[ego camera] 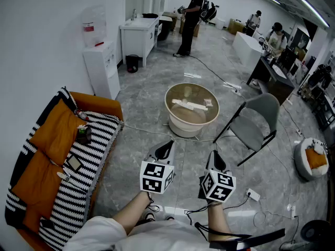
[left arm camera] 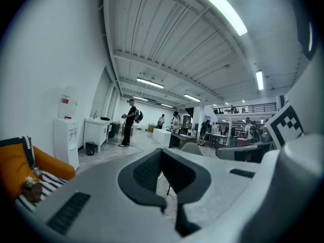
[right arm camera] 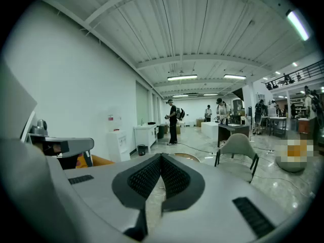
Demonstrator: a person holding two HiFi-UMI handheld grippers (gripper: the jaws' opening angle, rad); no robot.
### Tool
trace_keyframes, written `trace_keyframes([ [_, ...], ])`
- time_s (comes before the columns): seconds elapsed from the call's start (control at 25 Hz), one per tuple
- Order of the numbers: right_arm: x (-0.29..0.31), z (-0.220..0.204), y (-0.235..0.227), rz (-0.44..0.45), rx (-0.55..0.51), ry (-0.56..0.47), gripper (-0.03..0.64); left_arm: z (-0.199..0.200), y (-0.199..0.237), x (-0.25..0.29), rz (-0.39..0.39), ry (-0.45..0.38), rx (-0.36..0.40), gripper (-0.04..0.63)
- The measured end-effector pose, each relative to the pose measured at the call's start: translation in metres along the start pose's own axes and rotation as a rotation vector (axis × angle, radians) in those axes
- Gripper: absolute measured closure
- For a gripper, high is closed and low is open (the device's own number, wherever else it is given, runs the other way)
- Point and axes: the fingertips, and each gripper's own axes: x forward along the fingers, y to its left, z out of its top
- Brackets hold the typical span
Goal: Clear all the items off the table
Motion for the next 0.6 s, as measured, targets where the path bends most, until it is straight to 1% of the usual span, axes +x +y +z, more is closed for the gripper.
trace_keyframes([
  [0.28, 0.007, -0.003, 0.017, -0.015, 0.029, -0.019, 0.594, -0.004, 0.023, -0.005, -0.007, 0.010, 0.006, 0.588],
  [0.6, 0.009, -0.017, 0.028, -0.060, 0.040, 0.018, 0.594, -0.011, 0.044, -0.006, -0.019, 0.038, 0.002, 0.588],
])
